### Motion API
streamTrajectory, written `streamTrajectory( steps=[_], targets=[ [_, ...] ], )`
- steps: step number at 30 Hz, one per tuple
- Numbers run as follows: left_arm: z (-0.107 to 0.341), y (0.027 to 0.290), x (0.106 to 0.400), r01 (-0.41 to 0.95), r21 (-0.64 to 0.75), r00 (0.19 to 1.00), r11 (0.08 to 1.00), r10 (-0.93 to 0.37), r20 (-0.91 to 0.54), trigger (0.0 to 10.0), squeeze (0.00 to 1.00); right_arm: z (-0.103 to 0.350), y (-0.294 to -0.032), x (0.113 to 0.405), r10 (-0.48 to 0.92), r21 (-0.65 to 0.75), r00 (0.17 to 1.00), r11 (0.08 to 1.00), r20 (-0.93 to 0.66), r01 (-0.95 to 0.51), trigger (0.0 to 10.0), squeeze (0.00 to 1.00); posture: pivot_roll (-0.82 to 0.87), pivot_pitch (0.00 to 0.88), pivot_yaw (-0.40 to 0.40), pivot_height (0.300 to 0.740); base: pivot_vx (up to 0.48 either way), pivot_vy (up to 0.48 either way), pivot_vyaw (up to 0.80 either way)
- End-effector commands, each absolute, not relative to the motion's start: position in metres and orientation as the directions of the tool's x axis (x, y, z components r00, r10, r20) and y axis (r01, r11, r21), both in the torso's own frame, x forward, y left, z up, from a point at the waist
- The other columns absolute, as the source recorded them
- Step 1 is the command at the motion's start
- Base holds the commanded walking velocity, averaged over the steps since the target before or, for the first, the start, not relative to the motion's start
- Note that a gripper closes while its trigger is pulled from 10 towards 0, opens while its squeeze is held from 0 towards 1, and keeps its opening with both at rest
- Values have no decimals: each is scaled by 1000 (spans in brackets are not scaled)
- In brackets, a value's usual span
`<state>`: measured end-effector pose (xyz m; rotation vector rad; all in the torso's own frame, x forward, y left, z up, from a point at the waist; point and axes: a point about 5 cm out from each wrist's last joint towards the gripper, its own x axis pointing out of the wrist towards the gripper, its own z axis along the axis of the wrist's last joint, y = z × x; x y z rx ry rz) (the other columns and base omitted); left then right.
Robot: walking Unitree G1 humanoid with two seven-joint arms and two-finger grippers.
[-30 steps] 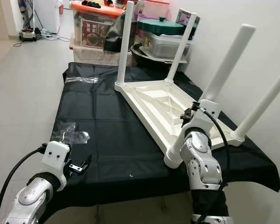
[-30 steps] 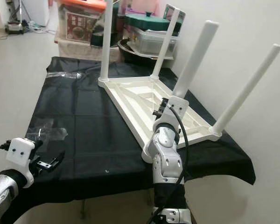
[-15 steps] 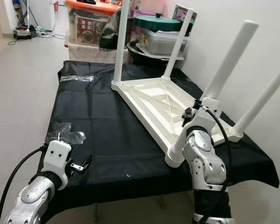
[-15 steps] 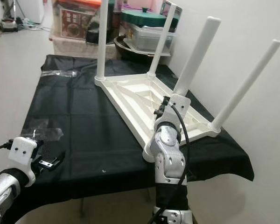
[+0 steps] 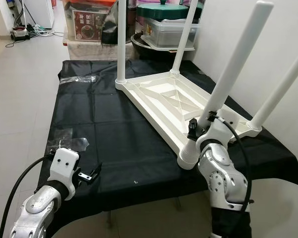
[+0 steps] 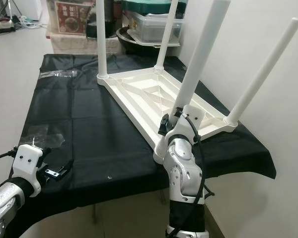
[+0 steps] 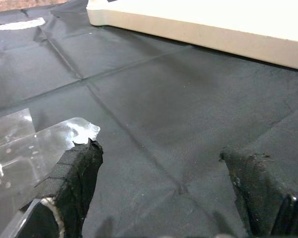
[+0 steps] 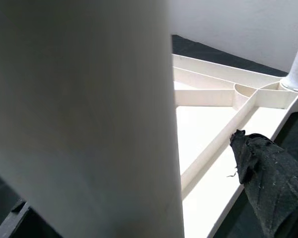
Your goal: Building children table
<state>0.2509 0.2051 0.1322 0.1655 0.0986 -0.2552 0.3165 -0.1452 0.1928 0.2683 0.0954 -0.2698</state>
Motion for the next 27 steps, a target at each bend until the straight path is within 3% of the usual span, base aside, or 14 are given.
streamTrajectory(
  steps=[1, 7, 8, 10, 11, 16, 20, 27],
  targets=[
    [131, 206, 251, 269, 165, 960, 949, -251, -124, 10000, 0, 195, -144, 316, -238, 262, 963, 928, -129, 265, 10000, 1000, 111, 0, -126, 740, 0, 0, 0],
    [132, 205, 253, 284, 165, 956, 945, -266, -123, 10000, 0, 211, -163, 320, -194, 153, 980, 968, -36, 197, 10000, 1000, 91, 0, -115, 740, 0, 0, 0],
    [132, 204, 253, 290, 164, 955, 943, -272, -123, 10000, 0, 213, -170, 322, -181, 122, 983, 975, -28, 183, 10000, 133, 91, 0, -115, 740, 0, 0, 0],
    [132, 204, 253, 293, 164, 954, 942, -275, -123, 10000, 0, 214, -174, 323, -175, 109, 984, 978, -28, 177, 10000, 133, 91, 0, -115, 740, 0, 0, 0],
    [132, 203, 253, 296, 165, 953, 941, -279, -122, 10000, 0, 217, -180, 325, -156, 89, 988, 984, -23, 157, 10000, 0, 87, 0, -114, 740, 0, 0, 0],
    [132, 203, 253, 301, 165, 951, 939, -284, -122, 10000, 0, 224, -189, 327, -116, 60, 993, 991, -20, 117, 10000, 0, 83, 0, -115, 740, 0, 0, 0],
    [131, 200, 254, 309, 160, 949, 937, -292, -121, 10000, 0, 237, -193, 334, 30, 92, 1000, 995, -10, -29, 10000, 0, 81, 0, -117, 740, 0, 0, 0],
    [131, 199, 254, 313, 158, 947, 936, -297, -119, 10000, 0, 245, -210, 343, 113, 51, 993, 992, 28, -115, 10000, 0, 81, 0, -119, 740, 0, 0, 0]
  ],
)
